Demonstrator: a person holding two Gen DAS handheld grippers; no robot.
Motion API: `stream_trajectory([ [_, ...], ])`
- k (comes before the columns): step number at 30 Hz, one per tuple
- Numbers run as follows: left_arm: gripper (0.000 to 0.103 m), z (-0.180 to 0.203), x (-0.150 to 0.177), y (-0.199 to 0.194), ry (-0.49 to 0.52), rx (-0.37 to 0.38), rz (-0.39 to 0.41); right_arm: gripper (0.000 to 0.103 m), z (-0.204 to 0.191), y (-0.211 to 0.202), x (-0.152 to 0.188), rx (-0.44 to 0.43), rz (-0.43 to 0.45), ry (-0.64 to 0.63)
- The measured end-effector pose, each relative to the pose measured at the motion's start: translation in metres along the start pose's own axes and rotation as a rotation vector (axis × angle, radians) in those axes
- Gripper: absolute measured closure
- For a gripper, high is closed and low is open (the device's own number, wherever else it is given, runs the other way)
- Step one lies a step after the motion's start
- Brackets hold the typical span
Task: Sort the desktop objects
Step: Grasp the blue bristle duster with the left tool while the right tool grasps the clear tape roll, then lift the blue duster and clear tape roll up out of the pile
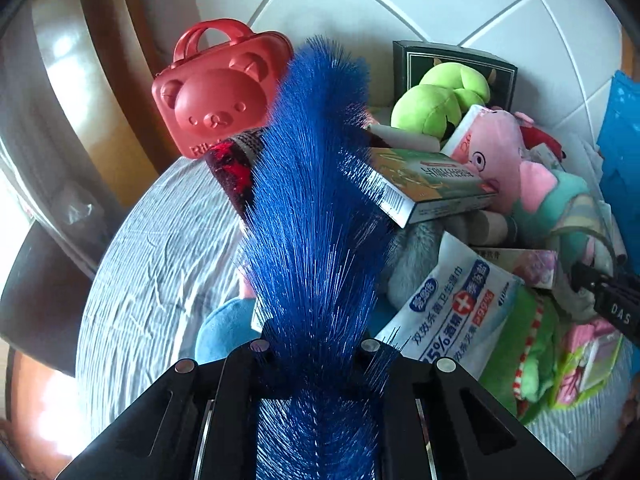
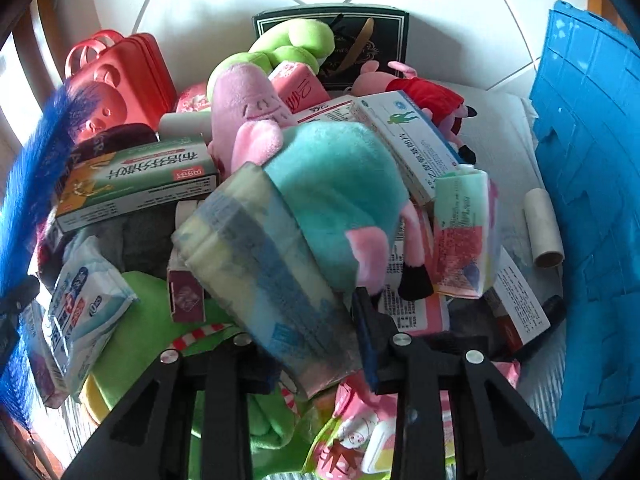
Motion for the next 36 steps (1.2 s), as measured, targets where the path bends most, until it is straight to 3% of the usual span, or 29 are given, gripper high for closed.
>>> stream_trajectory([
  [2, 0.091, 0.000, 0.003, -0.008, 0.003, 0.006, 0.017, 0.084, 0.000, -0.011, 0.002, -0.019, 0.034, 0.003],
  [6, 0.091, -0.001, 0.008, -0.027, 0.004, 0.009, 0.062, 0.086, -0.003, -0.027, 0.004, -0.005, 0.072, -0.020],
  [15, 0.090, 0.002, 0.033, -0.032, 0.010, 0.008, 0.048, 0.085, 0.010, -0.007, 0.015, -0.044, -0.008, 0.000],
  [16, 0.090, 0.004, 0.035, -0.031, 0.009, 0.008, 0.041, 0.081, 0.012, -0.009, 0.016, -0.050, 0.002, 0.001],
  [17, 0.090, 0.005, 0.038, -0.030, 0.009, 0.010, 0.035, 0.062, 0.014, -0.013, 0.017, -0.053, 0.012, -0.002],
  [18, 0.089, 0.006, 0.041, -0.029, 0.008, 0.010, 0.030, 0.031, 0.014, -0.016, 0.018, -0.054, 0.020, -0.011],
  [20, 0.089, 0.009, 0.047, -0.028, 0.005, 0.011, 0.020, 0.007, 0.014, -0.022, 0.023, -0.049, 0.030, -0.059],
  [29, 0.089, 0.032, 0.061, -0.027, -0.058, -0.005, 0.006, 0.007, 0.004, -0.015, 0.059, 0.055, 0.058, -0.358],
  [36, 0.089, 0.061, 0.065, -0.023, -0.112, -0.036, 0.036, 0.007, 0.002, 0.010, 0.064, 0.086, 0.158, -0.434],
])
Point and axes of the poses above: each gripper's, at about its wrist camera, not at the fingertips, and y roughly the way its jaws point, z to its right, x to its underside, the point moved 4 cm from there along y, roughly the way its jaws point, and after that the axes turned 15 degrees about -z, right-handed, at the moved point
